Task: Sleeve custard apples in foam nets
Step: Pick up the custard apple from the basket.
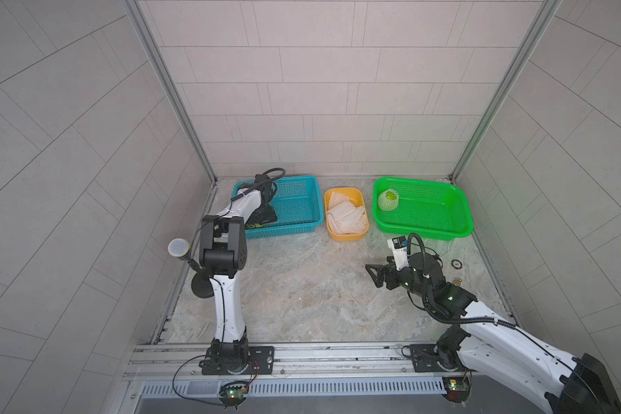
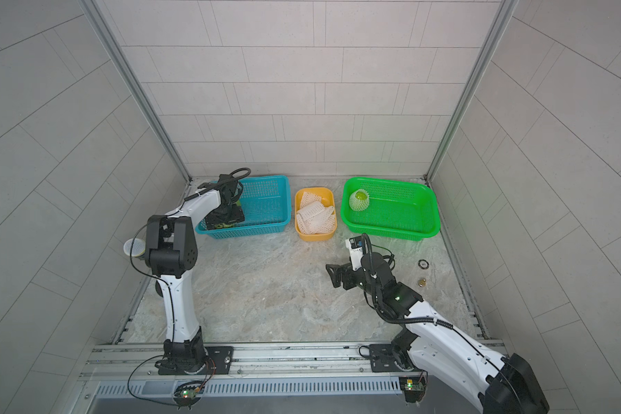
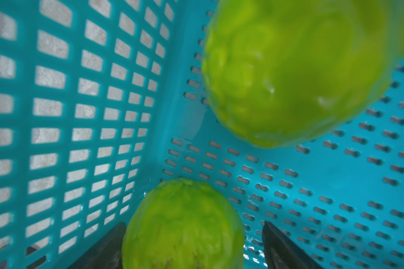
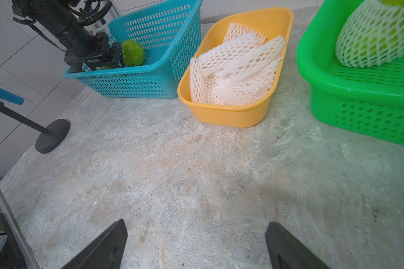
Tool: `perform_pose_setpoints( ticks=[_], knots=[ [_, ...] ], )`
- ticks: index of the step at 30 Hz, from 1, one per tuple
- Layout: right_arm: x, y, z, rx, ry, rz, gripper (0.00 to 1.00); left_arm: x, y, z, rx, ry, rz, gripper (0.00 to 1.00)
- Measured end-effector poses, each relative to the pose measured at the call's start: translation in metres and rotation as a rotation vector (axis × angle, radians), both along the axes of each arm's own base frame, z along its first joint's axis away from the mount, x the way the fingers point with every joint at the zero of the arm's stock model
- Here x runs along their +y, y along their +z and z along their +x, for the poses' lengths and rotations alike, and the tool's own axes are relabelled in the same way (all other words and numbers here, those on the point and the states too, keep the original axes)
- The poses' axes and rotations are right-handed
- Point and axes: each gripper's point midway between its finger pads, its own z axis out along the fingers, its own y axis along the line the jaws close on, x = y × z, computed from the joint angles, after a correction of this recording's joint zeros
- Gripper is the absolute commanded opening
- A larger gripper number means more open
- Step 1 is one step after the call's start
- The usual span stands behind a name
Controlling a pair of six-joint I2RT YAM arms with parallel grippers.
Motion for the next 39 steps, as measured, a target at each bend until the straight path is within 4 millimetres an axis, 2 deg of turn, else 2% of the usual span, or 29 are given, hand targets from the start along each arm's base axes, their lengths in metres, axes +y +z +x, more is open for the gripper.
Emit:
perform_pose_setpoints(
  ticks=[5,10,14,20,24,30,35,39],
  knots=[
    [0.0,0.0,0.0,-0.001,0.0,0.0,0.97,0.002,-0.008,-0.005,0.033,0.002,0.013,0.89],
    [0.0,0.0,0.0,-0.001,0.0,0.001,0.97,0.002,-0.018,-0.01,0.07,-0.003,0.014,0.76],
    [0.0,0.0,0.0,-0.001,0.0,0.0,0.97,0.001,-0.018,-0.011,0.077,-0.009,0.007,0.7],
    [0.0,0.0,0.0,0.0,0.0,-0.001,0.97,-0.003,-0.009,-0.011,0.068,-0.026,-0.012,0.67],
    [0.0,-0.003,0.001,0.009,0.001,-0.007,0.97,-0.007,0.019,-0.007,0.009,-0.042,-0.036,0.67],
    [0.002,-0.002,0.002,0.007,0.006,-0.018,0.97,-0.022,0.082,-0.004,-0.142,-0.077,-0.121,0.67],
    [0.005,0.015,0.007,-0.031,0.013,-0.009,0.97,-0.054,0.138,-0.007,-0.296,-0.152,-0.262,0.67],
    [0.006,0.031,0.009,-0.065,0.022,-0.009,0.97,-0.089,0.168,-0.024,-0.397,-0.226,-0.445,0.67]
  ],
)
